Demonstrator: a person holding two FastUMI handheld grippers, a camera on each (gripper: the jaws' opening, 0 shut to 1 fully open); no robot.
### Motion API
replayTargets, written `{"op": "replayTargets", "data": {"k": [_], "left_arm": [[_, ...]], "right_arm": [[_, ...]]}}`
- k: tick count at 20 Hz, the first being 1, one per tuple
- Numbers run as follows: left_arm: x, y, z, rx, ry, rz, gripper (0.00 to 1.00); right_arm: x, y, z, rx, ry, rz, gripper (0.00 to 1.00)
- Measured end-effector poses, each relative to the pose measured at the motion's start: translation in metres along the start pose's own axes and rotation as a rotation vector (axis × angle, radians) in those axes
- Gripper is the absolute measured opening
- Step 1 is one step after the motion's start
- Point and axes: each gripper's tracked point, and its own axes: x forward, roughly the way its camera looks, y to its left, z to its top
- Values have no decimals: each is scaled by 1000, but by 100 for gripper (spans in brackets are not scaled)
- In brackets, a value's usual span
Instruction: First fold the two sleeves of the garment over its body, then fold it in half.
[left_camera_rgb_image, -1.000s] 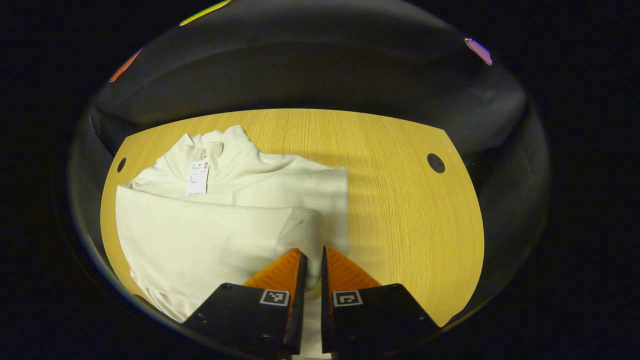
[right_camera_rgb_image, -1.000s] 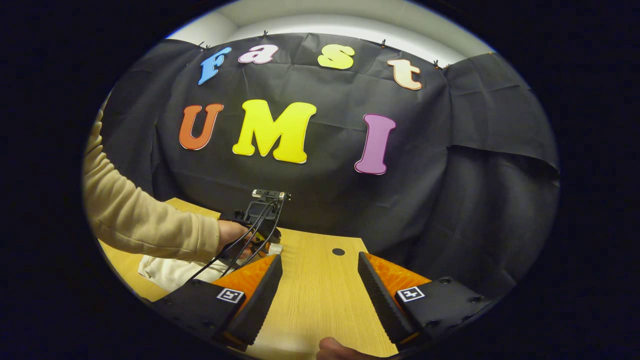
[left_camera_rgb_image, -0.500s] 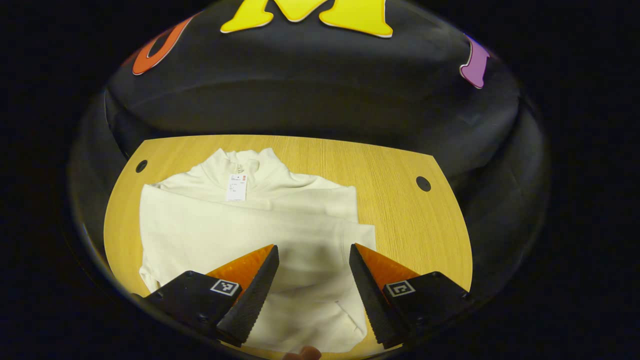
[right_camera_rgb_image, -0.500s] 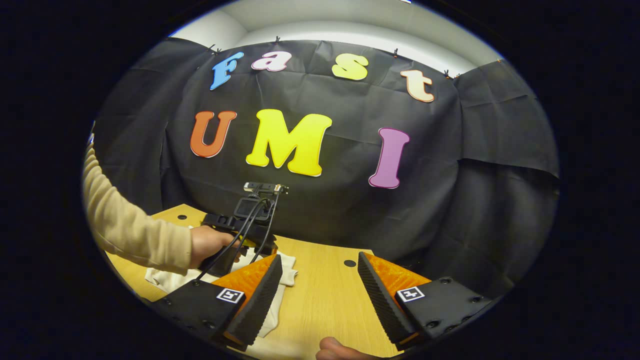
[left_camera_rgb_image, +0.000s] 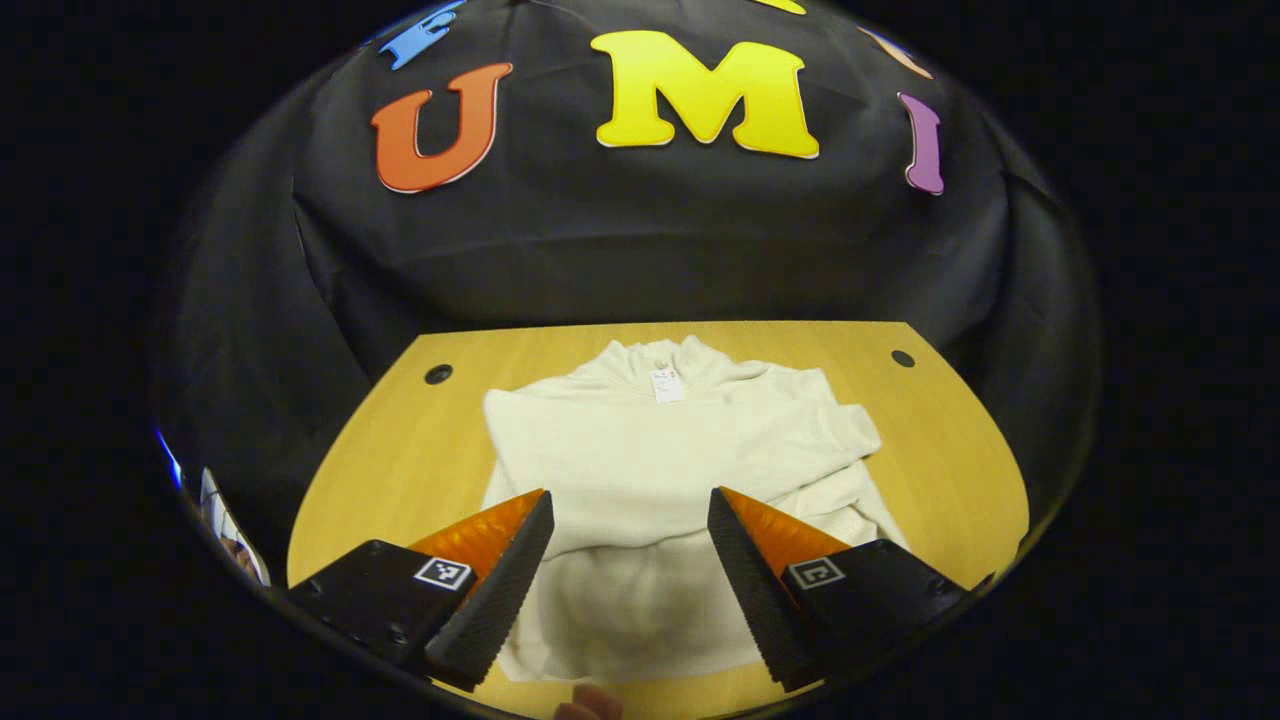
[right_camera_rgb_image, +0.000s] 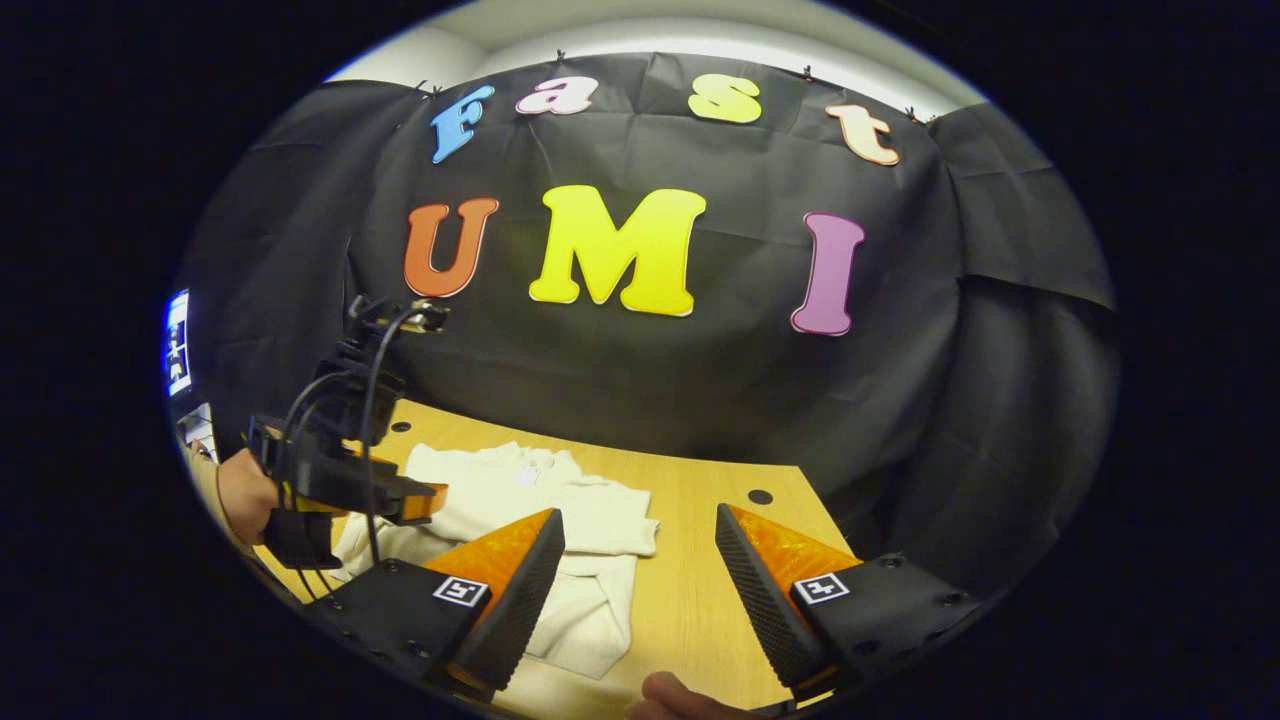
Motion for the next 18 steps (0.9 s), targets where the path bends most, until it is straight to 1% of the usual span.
{"op": "replayTargets", "data": {"k": [2,3,6,9,12,15,18], "left_arm": [[-12,24,-26,3,27,25,100],[-13,35,-39,-15,52,33,100],[-24,61,-85,-110,170,72,100],[-27,80,-130,-176,287,98,100],[-26,86,-154,-191,355,110,100],[-24,86,-171,-178,419,116,100],[-20,83,-189,-204,508,101,100]], "right_arm": [[10,13,-14,1,39,11,95],[16,20,-23,3,66,19,94],[31,34,-55,20,162,30,95],[51,38,-99,29,278,9,95],[61,41,-131,19,381,-3,95],[62,40,-175,-4,491,-17,94],[61,25,-206,-9,592,-72,95]]}}
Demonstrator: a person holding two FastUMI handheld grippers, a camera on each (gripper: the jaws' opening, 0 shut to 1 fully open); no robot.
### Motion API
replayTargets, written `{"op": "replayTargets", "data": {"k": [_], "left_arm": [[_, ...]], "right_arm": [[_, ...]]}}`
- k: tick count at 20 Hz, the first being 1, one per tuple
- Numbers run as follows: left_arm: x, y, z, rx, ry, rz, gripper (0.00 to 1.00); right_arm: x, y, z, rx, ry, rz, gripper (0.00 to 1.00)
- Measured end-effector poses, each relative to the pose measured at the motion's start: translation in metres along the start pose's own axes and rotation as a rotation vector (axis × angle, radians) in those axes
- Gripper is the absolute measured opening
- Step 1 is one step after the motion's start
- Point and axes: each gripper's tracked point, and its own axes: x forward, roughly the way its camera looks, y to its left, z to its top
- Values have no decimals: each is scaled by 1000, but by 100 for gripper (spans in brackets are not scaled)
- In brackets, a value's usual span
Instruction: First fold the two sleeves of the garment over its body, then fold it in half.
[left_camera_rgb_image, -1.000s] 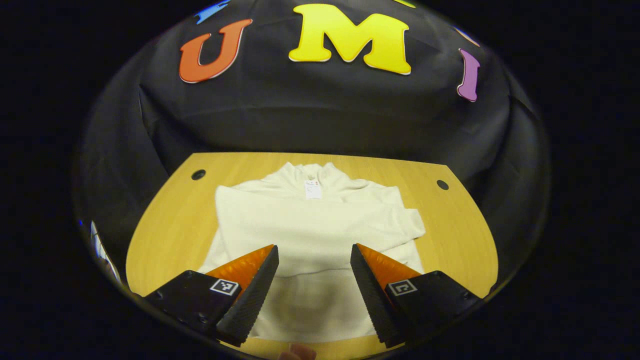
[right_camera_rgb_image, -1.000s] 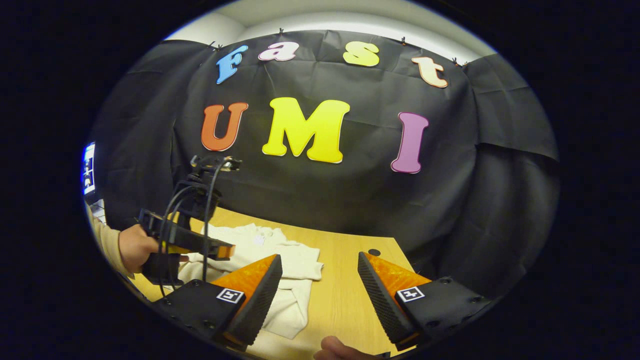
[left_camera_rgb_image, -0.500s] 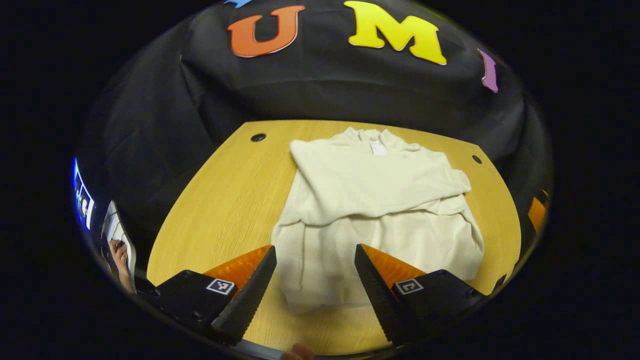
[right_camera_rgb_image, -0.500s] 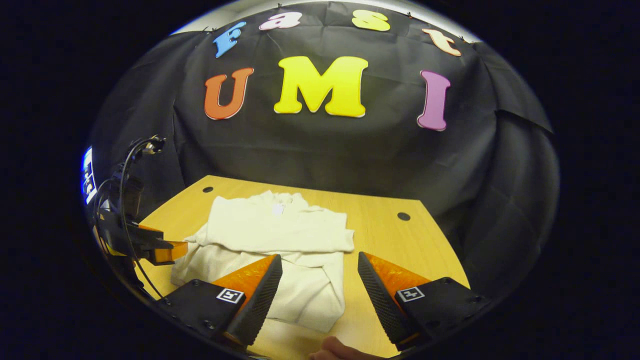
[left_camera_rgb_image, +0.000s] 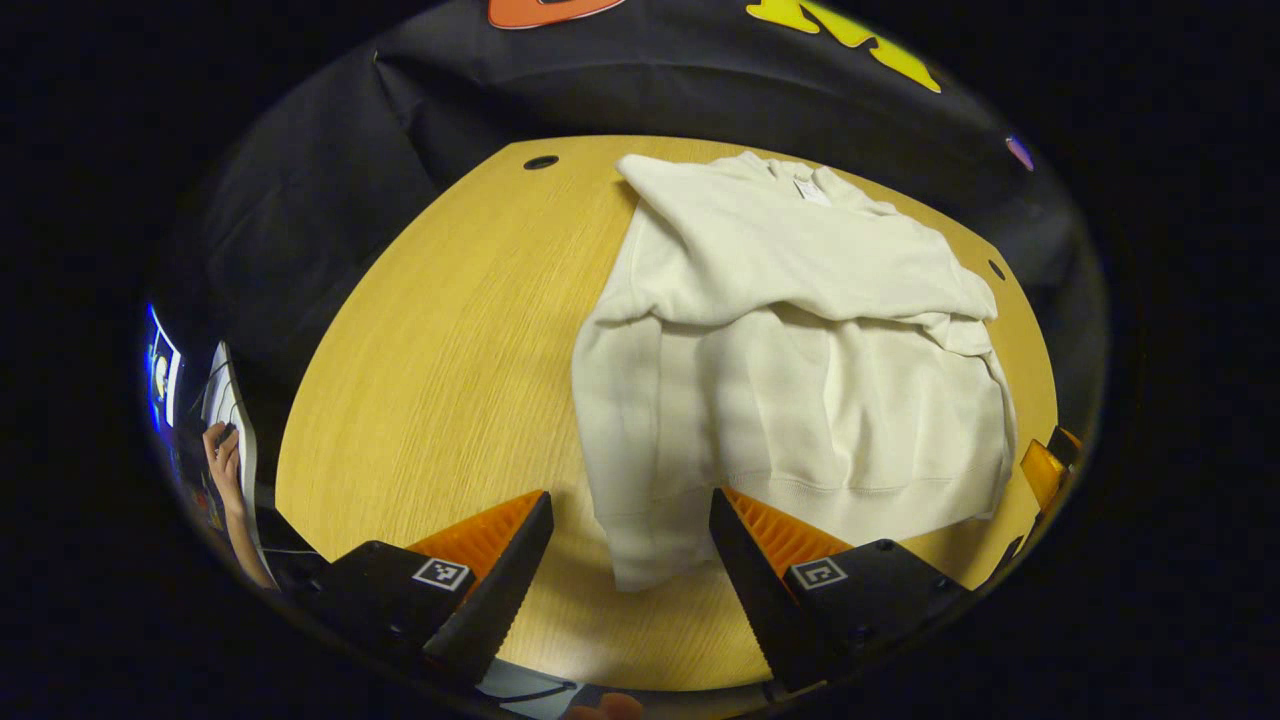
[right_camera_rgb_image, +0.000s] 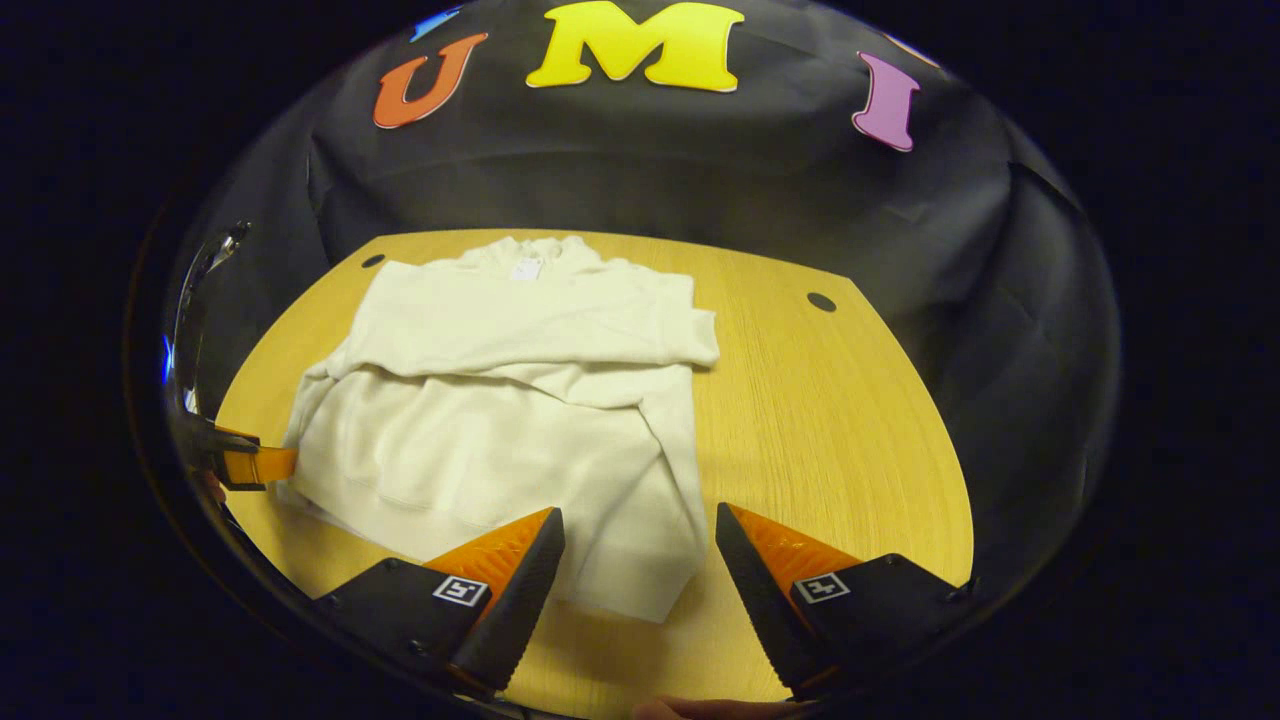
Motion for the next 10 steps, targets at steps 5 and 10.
{"op": "replayTargets", "data": {"k": [5,10], "left_arm": [[15,-3,-8,20,110,-15,100],[15,-14,6,95,168,-38,96]], "right_arm": [[24,1,-36,80,184,15,95],[36,-1,-55,41,336,-12,94]]}}
